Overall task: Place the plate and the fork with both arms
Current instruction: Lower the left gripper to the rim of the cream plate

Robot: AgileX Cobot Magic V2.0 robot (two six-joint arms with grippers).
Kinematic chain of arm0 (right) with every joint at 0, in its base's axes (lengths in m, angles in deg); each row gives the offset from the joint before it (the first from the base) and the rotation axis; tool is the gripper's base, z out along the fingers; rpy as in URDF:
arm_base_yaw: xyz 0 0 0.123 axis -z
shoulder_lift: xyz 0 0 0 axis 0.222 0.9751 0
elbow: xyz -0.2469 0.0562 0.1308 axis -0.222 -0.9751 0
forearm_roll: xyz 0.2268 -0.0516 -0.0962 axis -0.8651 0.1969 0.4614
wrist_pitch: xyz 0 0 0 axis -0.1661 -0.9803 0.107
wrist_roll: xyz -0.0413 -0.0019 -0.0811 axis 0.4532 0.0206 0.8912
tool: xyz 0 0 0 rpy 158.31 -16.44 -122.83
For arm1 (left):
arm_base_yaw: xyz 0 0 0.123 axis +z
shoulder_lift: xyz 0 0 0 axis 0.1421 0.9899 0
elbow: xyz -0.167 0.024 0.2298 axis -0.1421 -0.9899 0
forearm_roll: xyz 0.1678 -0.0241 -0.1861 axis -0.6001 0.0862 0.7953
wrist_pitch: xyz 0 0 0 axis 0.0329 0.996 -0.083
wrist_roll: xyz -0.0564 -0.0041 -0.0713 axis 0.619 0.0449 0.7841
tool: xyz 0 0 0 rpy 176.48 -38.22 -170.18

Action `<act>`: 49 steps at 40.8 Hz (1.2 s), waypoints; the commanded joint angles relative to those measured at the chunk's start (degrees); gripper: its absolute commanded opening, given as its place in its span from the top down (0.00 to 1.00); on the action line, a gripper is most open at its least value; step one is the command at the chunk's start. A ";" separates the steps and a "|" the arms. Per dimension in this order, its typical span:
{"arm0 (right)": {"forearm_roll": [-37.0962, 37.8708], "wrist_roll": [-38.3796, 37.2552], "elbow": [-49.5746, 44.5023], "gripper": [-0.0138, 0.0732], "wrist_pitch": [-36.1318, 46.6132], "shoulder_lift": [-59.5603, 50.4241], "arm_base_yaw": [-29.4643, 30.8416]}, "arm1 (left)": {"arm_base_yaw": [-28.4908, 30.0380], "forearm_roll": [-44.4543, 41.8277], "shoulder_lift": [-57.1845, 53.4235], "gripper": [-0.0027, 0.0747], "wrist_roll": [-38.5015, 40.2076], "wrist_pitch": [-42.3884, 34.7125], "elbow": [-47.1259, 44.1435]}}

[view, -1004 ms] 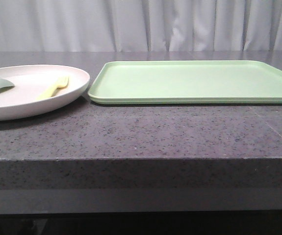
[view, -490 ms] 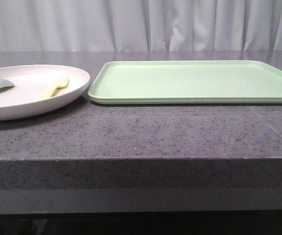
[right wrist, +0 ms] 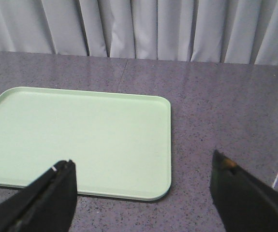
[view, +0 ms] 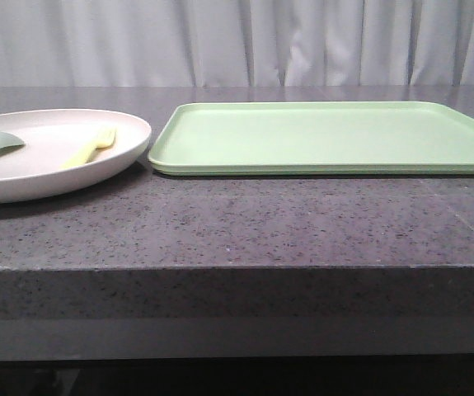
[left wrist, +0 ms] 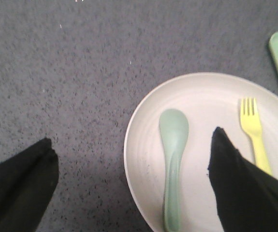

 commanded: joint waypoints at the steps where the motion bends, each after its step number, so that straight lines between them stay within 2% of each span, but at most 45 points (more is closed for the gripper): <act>1: -0.06 0.36 2.14 0.16 4.29 0.71 -0.15 | -0.09 -0.66 6.69 0.19 0.17 6.20 8.64; 7: -0.06 0.36 2.14 0.16 4.29 0.71 -0.15 | -0.09 -2.91 15.90 0.19 0.17 15.55 16.99; 24: -0.06 0.36 2.14 0.16 4.29 0.71 -0.15 | -0.09 -5.53 33.00 0.19 -0.32 26.12 27.31; 41: -0.06 0.36 2.14 0.16 4.29 0.71 -0.15 | -0.09 -5.67 35.71 0.20 -0.32 26.52 27.61; 44: -0.06 0.36 2.14 0.16 4.29 0.71 -0.15 | -0.09 -5.67 35.71 0.23 -0.32 26.52 27.61; 49: -0.06 0.36 2.14 0.16 4.29 0.71 -0.15 | -0.09 -5.67 35.71 0.34 -0.32 26.76 27.61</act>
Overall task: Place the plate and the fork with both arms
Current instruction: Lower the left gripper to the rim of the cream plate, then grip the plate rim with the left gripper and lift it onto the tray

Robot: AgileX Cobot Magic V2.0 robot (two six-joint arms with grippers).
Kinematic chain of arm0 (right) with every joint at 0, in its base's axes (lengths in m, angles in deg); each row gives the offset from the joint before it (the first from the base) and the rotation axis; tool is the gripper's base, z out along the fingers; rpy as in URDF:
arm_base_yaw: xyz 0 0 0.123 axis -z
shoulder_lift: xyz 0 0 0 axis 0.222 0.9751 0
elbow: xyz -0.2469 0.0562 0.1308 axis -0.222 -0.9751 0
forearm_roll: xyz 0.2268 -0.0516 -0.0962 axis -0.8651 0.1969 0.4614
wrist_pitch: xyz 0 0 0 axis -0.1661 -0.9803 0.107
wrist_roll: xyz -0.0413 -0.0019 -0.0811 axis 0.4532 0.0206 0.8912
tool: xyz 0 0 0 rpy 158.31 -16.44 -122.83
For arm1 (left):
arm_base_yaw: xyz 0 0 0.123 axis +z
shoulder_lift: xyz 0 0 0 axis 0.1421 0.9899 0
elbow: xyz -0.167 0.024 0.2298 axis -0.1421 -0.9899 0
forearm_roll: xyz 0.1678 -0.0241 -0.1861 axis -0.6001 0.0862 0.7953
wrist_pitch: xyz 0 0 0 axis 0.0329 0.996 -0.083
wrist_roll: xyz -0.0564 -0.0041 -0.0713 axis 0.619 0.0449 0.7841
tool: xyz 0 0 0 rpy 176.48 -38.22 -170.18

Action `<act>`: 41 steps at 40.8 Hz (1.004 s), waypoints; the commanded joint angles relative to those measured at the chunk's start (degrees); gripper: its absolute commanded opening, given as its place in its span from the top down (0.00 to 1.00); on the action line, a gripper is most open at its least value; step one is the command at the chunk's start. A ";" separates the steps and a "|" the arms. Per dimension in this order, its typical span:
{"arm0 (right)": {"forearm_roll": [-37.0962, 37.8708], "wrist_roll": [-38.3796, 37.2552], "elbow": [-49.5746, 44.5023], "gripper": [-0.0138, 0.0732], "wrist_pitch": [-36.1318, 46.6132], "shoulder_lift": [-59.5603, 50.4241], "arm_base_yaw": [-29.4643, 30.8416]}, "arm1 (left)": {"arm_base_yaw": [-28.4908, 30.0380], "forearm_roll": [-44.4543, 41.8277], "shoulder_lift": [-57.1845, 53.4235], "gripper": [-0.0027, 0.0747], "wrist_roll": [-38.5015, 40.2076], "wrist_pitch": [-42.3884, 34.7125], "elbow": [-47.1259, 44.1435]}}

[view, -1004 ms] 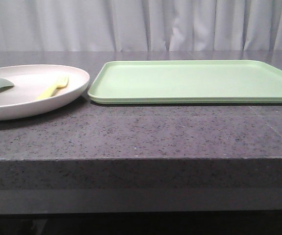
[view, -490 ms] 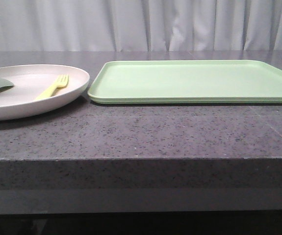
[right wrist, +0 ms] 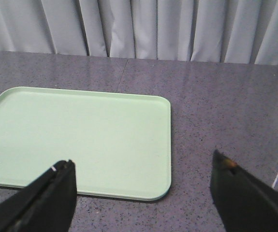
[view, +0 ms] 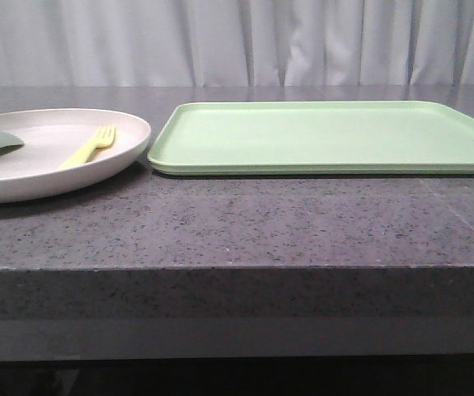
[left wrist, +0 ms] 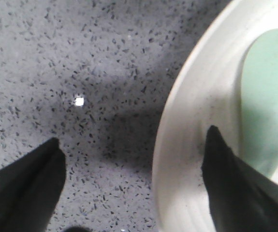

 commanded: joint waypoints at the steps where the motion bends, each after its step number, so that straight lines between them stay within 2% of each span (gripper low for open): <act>1: -0.06 0.36 2.14 0.16 4.29 0.71 -0.15 | -0.09 -0.30 -2.25 0.38 -0.17 -0.23 1.65; 17: -0.06 0.36 2.14 0.16 4.29 0.71 -0.15 | -0.09 -0.30 -2.25 0.98 -0.17 -0.70 1.65; 21: -0.06 0.36 2.14 0.16 4.29 0.71 -0.15 | -0.09 0.73 -2.25 0.99 -0.17 -0.81 1.65; 30: -0.06 0.36 2.14 0.16 4.29 0.71 -0.15 | 2.28 9.79 -2.25 0.99 -2.20 -0.56 1.65; 41: -0.06 0.36 2.14 0.16 4.29 0.71 -0.15 | 6.66 12.35 -3.06 0.99 -3.56 0.12 1.75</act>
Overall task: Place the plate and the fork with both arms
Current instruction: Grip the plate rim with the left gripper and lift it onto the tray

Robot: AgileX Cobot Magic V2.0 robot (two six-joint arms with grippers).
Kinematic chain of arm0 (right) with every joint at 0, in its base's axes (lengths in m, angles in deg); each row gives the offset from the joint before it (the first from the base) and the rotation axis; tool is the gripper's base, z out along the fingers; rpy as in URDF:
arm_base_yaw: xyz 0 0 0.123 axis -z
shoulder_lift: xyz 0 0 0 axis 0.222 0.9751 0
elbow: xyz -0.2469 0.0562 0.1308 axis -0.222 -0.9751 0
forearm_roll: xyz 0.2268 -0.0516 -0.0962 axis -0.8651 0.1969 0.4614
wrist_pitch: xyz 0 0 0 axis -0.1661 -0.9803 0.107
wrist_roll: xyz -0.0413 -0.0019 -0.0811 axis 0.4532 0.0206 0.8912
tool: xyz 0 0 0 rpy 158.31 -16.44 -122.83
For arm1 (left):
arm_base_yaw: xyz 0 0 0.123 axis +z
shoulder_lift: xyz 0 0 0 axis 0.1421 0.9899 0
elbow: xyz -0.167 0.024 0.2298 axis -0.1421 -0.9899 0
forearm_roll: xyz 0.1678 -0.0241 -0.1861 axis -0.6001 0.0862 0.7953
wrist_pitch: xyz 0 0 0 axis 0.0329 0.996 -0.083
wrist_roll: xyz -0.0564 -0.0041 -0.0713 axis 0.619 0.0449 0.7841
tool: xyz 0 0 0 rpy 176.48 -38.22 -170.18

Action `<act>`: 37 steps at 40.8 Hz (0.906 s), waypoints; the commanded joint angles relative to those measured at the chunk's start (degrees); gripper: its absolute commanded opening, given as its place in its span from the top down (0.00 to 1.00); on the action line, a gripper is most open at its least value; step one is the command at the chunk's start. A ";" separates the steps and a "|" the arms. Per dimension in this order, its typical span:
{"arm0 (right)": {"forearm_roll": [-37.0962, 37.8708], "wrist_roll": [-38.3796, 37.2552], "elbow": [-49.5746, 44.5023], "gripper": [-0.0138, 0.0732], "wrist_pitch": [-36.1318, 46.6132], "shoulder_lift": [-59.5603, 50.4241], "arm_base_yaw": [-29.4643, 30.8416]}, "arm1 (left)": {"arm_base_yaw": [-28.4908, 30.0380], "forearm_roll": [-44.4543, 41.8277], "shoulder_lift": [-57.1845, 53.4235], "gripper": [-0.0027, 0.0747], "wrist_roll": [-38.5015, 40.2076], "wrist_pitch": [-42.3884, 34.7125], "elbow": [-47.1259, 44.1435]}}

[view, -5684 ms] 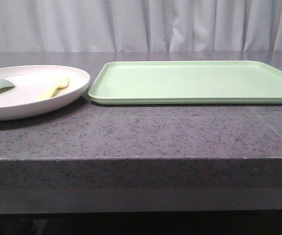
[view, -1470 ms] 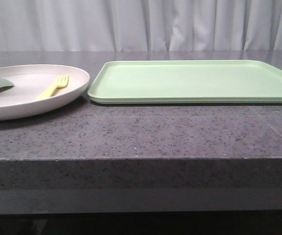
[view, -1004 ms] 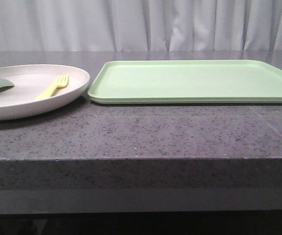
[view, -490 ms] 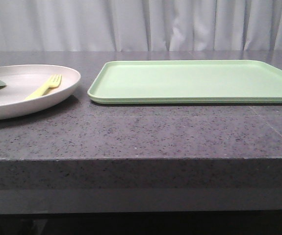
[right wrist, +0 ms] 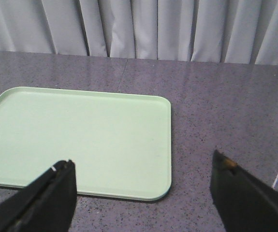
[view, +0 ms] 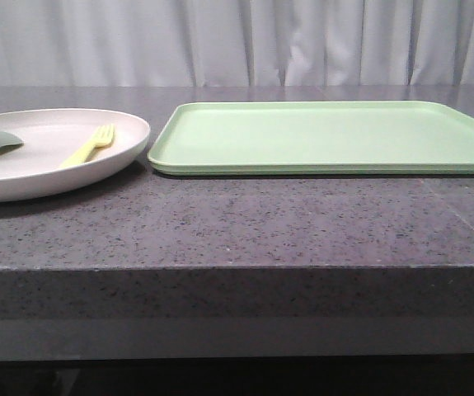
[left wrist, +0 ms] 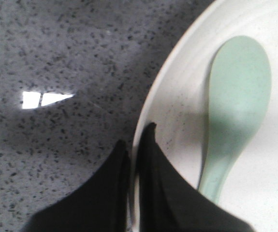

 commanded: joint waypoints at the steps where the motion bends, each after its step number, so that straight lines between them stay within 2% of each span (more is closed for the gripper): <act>1: -0.06 0.36 2.14 0.16 4.29 0.71 -0.15 | 1.90 1.03 -3.28 0.99 -0.79 -0.68 1.70; 7: -0.06 0.36 2.14 0.16 4.23 0.71 -0.15 | 5.06 6.27 -4.27 0.99 -4.34 -0.68 1.96; 13: -0.06 0.36 2.14 0.16 4.23 0.71 -0.15 | 8.41 19.49 -4.66 0.99 -10.89 -0.26 3.54; 19: -0.06 0.36 2.14 0.16 4.23 0.71 -0.15 | 9.20 27.24 -4.66 0.99 -12.54 0.82 5.66; 27: -0.06 0.36 2.14 0.16 4.23 0.71 -0.15 | 4.24 27.75 -4.55 0.99 -12.28 -1.38 7.19; 37: -0.06 0.36 2.14 0.16 4.23 0.71 -0.15 | -6.37 27.75 -3.47 0.99 -7.60 -13.08 8.08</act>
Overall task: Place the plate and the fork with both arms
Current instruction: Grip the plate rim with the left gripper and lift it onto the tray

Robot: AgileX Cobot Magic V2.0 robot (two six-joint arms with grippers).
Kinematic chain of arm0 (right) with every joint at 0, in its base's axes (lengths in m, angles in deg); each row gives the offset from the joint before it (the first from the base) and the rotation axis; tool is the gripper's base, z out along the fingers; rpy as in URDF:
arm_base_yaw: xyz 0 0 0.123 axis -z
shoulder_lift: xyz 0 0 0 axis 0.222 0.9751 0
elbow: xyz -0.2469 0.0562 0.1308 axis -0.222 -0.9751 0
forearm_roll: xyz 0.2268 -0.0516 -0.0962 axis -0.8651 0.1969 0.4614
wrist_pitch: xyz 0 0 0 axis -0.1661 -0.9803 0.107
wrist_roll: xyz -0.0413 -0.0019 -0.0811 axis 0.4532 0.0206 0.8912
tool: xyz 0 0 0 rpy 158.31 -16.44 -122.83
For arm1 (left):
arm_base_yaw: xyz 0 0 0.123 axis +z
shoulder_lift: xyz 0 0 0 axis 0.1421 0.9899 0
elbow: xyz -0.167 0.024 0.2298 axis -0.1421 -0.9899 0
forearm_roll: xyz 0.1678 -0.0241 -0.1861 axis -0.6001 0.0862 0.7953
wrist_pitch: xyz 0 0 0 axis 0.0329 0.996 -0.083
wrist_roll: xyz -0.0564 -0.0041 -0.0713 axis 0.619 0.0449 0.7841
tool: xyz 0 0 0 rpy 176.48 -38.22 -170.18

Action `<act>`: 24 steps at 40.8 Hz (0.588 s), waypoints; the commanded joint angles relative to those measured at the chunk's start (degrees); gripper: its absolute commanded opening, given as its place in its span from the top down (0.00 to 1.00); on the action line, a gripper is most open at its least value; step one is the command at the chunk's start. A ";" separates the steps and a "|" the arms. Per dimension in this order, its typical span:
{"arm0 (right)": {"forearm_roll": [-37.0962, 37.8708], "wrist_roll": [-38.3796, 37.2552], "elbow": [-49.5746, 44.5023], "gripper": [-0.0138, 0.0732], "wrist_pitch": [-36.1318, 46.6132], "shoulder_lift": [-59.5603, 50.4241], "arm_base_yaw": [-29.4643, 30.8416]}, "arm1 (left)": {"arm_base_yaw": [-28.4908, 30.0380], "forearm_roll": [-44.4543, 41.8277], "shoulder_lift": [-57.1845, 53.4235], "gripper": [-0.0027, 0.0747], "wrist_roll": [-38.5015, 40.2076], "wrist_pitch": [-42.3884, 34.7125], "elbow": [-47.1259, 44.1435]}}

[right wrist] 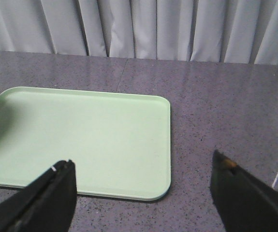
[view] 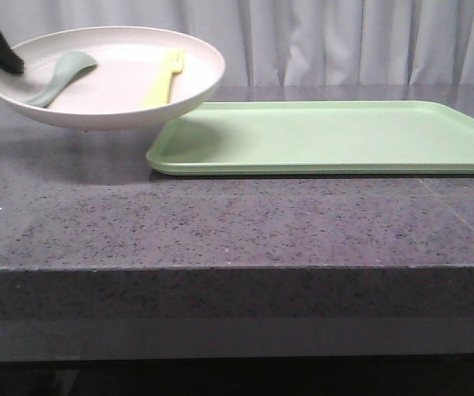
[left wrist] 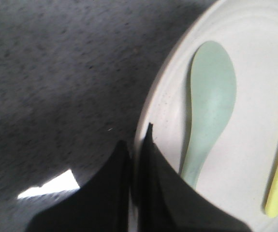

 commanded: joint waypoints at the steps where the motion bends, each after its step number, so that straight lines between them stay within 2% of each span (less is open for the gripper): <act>1: -0.06 0.36 2.14 0.16 4.23 0.71 -0.15 | -4.39 4.50 -1.78 0.99 3.00 -5.42 3.40; 10: -0.06 0.36 2.14 0.16 4.23 0.71 -0.15 | -12.32 4.13 7.31 0.99 9.11 -0.72 15.14; 16: -0.06 0.36 2.14 0.16 4.23 0.71 -0.15 | -17.25 0.58 14.00 0.99 14.20 3.10 24.82; 24: -0.06 0.36 2.14 0.16 4.23 0.71 -0.15 | -21.51 -1.09 21.43 0.99 19.46 6.11 35.42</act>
